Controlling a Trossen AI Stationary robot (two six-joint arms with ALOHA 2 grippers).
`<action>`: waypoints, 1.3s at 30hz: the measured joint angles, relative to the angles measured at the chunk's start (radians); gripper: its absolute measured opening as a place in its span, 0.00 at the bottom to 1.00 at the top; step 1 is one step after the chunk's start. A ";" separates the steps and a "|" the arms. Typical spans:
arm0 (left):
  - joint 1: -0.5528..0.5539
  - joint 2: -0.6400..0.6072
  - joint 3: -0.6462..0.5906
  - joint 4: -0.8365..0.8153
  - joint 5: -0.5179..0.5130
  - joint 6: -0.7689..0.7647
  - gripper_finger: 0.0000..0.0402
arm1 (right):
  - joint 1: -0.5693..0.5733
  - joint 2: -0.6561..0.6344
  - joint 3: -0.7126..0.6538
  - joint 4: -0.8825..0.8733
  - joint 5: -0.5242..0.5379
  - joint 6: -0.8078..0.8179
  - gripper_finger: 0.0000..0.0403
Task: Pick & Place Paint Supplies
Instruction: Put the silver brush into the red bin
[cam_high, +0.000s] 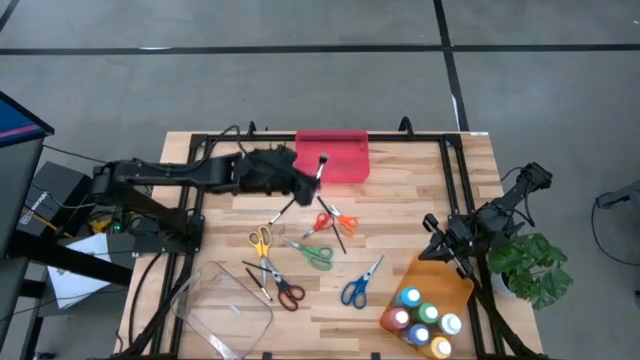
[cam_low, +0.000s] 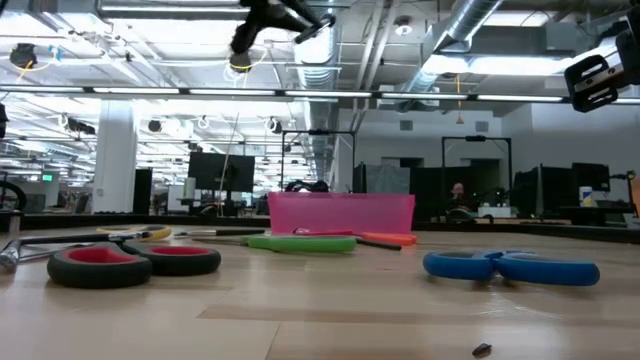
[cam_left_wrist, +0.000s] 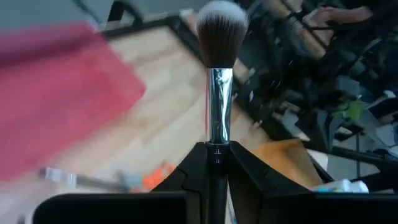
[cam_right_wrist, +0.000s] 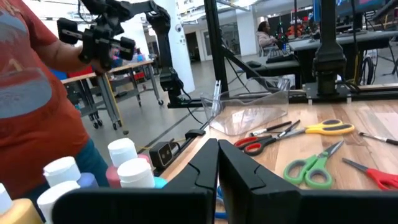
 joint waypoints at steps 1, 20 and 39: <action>0.017 0.004 0.017 -0.004 0.014 0.020 0.08 | 0.000 0.002 0.000 -0.002 -0.001 0.000 0.02; 0.430 0.305 0.213 -0.229 0.161 0.232 0.08 | 0.000 0.003 0.000 -0.006 -0.004 0.000 0.02; 0.437 0.592 0.214 -0.087 0.016 0.168 0.08 | 0.000 0.004 0.001 -0.007 -0.004 0.000 0.02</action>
